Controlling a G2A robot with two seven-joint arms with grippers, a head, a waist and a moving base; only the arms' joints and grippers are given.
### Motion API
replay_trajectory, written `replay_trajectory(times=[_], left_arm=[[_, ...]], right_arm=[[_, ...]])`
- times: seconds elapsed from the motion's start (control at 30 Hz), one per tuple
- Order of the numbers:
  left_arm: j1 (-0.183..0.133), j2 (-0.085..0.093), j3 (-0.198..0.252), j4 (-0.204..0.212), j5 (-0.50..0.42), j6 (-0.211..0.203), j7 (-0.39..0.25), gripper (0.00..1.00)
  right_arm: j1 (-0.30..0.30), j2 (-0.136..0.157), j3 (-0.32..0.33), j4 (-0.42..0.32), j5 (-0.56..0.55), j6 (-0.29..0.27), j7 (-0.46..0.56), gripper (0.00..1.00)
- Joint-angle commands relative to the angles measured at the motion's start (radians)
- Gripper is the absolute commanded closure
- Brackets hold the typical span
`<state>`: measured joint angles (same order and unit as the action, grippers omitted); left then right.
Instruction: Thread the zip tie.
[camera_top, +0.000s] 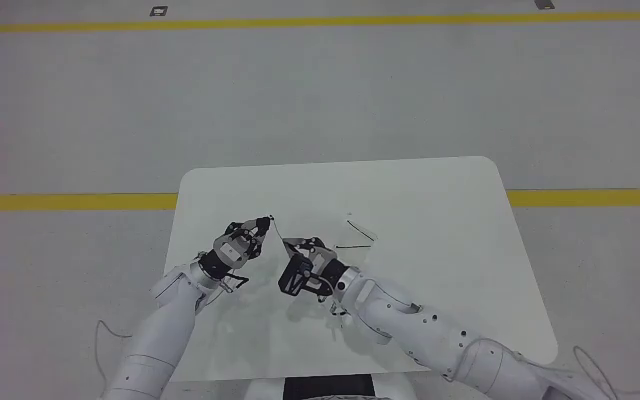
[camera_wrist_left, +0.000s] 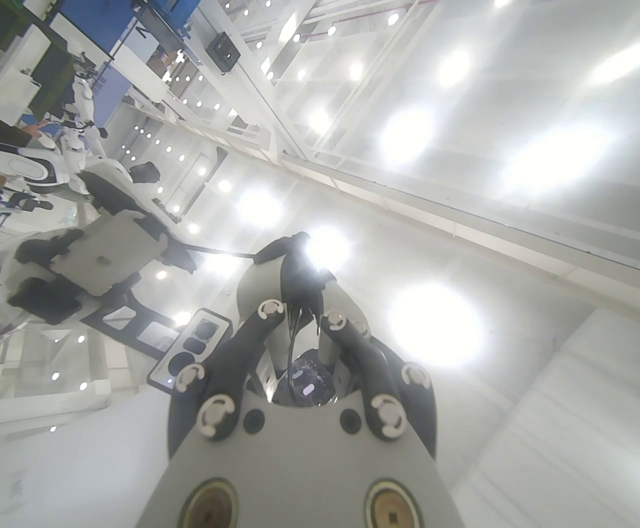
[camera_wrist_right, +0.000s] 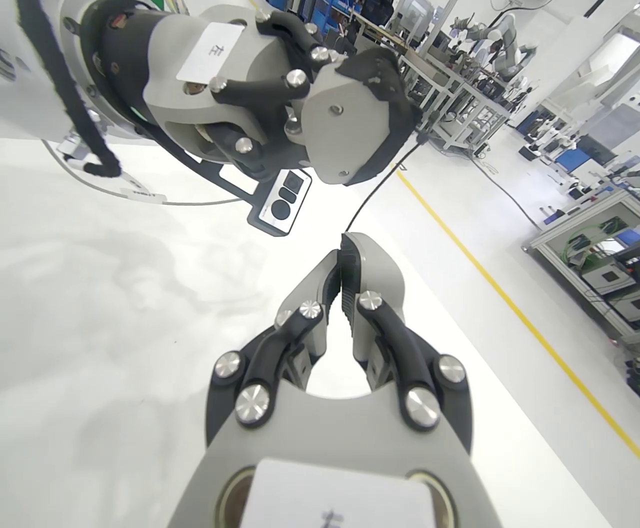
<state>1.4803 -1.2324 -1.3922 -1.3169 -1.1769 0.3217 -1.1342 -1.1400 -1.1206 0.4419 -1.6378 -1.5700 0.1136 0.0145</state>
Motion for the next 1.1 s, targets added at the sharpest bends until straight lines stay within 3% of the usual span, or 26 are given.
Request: replay_trajectory(times=[0.0, 0.57, 1.07], left_arm=[[0.0, 0.0, 0.0, 0.0, 0.0, 0.0, 0.0, 1.0], [0.0, 0.0, 0.0, 0.0, 0.0, 0.0, 0.0, 1.0], [0.0, 0.0, 0.0, 0.0, 0.0, 0.0, 0.0, 1.0]], right_arm=[[0.0, -0.001, -0.002, 0.001, 0.0, -0.004, 0.004, 1.0], [-0.004, -0.009, -0.004, 0.023, 0.0, -0.033, 0.019, 1.0], [-0.061, -0.017, 0.042, 0.051, 0.0, -0.073, 0.016, 1.0]])
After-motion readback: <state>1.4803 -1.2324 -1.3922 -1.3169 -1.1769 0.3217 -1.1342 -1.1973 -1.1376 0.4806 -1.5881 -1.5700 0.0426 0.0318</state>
